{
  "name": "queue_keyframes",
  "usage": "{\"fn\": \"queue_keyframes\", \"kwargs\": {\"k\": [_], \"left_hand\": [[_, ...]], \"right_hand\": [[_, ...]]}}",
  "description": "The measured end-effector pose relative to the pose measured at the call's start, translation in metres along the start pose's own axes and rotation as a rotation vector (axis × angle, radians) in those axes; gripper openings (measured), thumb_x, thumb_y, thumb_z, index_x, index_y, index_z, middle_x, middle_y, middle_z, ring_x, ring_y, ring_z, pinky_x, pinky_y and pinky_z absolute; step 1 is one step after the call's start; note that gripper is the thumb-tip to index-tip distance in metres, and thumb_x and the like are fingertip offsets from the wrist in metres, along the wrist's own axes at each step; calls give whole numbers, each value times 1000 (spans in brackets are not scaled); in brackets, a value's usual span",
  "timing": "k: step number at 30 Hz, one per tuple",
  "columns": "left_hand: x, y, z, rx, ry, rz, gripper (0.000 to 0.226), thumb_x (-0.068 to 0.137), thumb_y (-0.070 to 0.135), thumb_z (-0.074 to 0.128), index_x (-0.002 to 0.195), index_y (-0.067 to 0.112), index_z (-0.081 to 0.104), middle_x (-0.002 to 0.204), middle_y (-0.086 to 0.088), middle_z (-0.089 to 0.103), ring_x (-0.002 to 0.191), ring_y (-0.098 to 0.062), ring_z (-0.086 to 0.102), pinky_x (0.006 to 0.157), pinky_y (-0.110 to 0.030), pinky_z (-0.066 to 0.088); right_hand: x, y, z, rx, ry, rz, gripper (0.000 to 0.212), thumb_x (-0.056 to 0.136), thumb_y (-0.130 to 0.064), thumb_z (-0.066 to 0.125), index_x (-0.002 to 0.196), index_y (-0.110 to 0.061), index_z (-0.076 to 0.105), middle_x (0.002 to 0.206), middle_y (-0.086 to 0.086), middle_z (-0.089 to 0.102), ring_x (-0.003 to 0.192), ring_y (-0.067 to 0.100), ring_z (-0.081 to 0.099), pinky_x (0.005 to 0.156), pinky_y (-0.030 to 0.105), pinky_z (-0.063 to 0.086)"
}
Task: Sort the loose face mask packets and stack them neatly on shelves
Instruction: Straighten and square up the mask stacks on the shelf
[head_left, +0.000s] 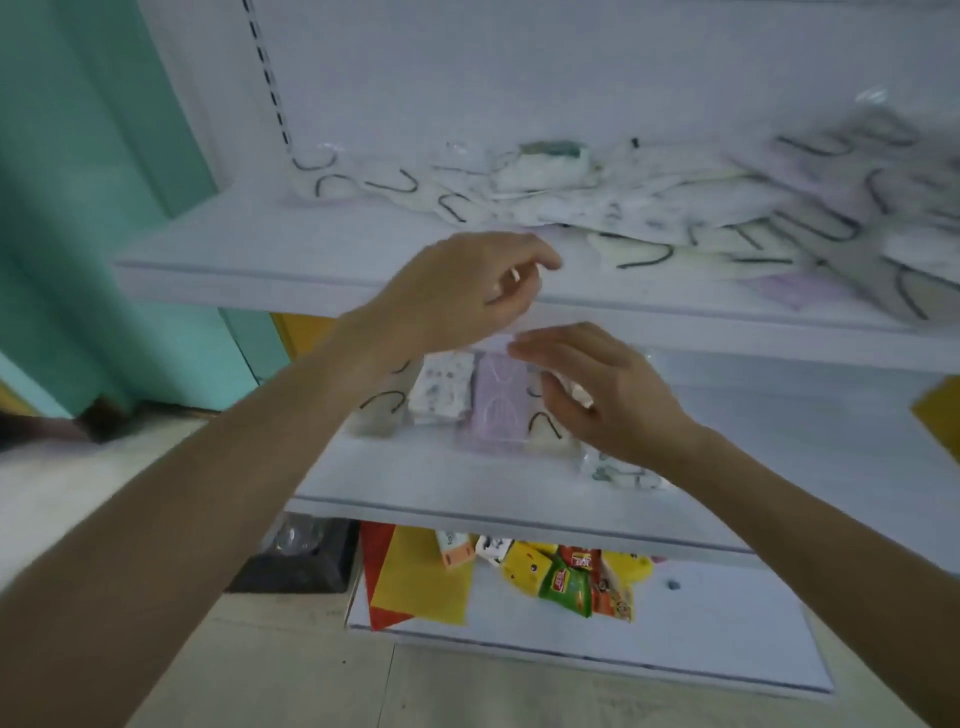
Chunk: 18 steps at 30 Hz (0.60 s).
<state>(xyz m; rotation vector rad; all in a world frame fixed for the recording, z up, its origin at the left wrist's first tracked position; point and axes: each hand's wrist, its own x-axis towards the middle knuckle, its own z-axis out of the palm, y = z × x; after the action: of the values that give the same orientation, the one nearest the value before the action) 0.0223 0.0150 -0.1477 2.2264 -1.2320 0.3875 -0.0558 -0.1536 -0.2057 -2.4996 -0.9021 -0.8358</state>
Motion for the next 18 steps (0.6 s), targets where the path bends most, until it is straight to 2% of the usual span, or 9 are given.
{"fn": "queue_keyframes", "kwargs": {"k": [3, 5, 8, 10, 12, 15, 18], "left_hand": [[41, -1, -2, 71, 40, -72, 27, 95, 23, 47, 117, 18, 61, 100, 6, 63, 92, -16, 62, 80, -35, 50], [60, -10, 11, 117, 22, -178, 28, 96, 21, 46, 121, 15, 58, 111, -1, 61, 102, -20, 58, 86, -35, 47], [63, -20, 40, 189, -45, -340, 32, 98, 21, 44, 125, 11, 56, 121, -11, 54, 113, -25, 50, 91, -34, 41], [58, -24, 52, 147, 4, -385, 31, 96, 20, 47, 122, 10, 58, 118, -12, 55, 111, -25, 51, 90, -33, 42], [55, -25, 53, 65, 47, -407, 29, 95, 18, 50, 121, 8, 59, 115, -12, 57, 108, -23, 53, 90, -29, 41], [53, -26, 43, 0, 90, -405, 26, 94, 12, 52, 118, 6, 61, 115, -13, 59, 107, -22, 54, 85, -19, 35], [49, -35, 28, -2, 146, -430, 25, 93, 8, 51, 116, 4, 61, 117, -13, 61, 109, -22, 55, 85, -16, 34]], "right_hand": [[17, 24, -32, -102, 68, 58, 28, 86, -6, 53, 110, 0, 65, 109, 16, 65, 95, 33, 63, 81, 35, 50], [24, 47, -48, -204, 31, 231, 33, 88, -15, 57, 118, -1, 61, 118, 17, 61, 105, 36, 57, 88, 41, 46], [24, 74, -58, -355, -306, 562, 52, 93, -46, 45, 133, -12, 48, 137, 11, 46, 124, 32, 39, 103, 42, 33], [16, 79, -54, -351, -413, 567, 54, 92, -54, 37, 132, -19, 47, 136, 5, 45, 124, 28, 37, 103, 39, 31], [10, 79, -51, -299, -360, 533, 53, 92, -55, 38, 132, -22, 47, 136, 1, 45, 123, 26, 36, 100, 36, 30], [15, 78, -50, -299, -368, 524, 54, 91, -56, 36, 131, -22, 48, 136, 0, 44, 124, 26, 35, 101, 37, 29], [32, 69, -44, -246, -250, 517, 49, 93, -50, 40, 130, -19, 51, 135, 1, 47, 125, 25, 36, 101, 37, 28]]}}
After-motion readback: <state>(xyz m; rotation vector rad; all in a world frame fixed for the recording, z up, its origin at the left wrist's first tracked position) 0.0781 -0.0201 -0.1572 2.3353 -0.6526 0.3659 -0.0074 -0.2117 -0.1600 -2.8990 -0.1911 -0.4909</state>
